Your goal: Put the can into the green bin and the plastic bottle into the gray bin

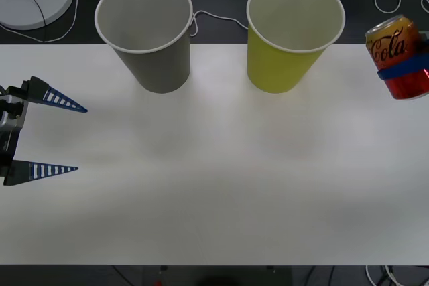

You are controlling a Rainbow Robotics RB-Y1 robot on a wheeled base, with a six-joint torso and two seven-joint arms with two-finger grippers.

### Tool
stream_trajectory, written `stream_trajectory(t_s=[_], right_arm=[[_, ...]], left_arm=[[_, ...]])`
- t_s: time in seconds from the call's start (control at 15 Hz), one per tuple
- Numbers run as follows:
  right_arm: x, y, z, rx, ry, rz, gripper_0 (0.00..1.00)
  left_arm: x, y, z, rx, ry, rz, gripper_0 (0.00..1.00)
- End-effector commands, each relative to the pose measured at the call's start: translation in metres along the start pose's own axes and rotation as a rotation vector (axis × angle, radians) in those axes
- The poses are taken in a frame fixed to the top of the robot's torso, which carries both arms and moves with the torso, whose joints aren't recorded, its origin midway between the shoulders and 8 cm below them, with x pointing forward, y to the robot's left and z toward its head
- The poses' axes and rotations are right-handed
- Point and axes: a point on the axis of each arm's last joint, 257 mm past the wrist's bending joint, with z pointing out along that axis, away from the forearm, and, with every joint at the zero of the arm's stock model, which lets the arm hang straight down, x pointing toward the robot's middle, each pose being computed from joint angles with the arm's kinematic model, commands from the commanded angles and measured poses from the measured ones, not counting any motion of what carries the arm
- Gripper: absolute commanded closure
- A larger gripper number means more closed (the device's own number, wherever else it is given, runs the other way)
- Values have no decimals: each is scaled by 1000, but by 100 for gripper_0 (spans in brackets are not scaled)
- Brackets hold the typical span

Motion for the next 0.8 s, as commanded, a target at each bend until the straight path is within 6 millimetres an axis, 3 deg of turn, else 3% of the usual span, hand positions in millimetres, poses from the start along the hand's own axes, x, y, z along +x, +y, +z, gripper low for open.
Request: stream_trajectory(t_s=[0.07,0.4,0.8], right_arm=[[-32,-10,0,14,0,-15,100],[-78,-21,18,38,22,-32,100],[-131,-22,58,106,43,-71,100]], left_arm=[[0,0,0,0,0,0,0],[0,0,0,0,0,0,0],[0,0,0,0,0,0,0]])
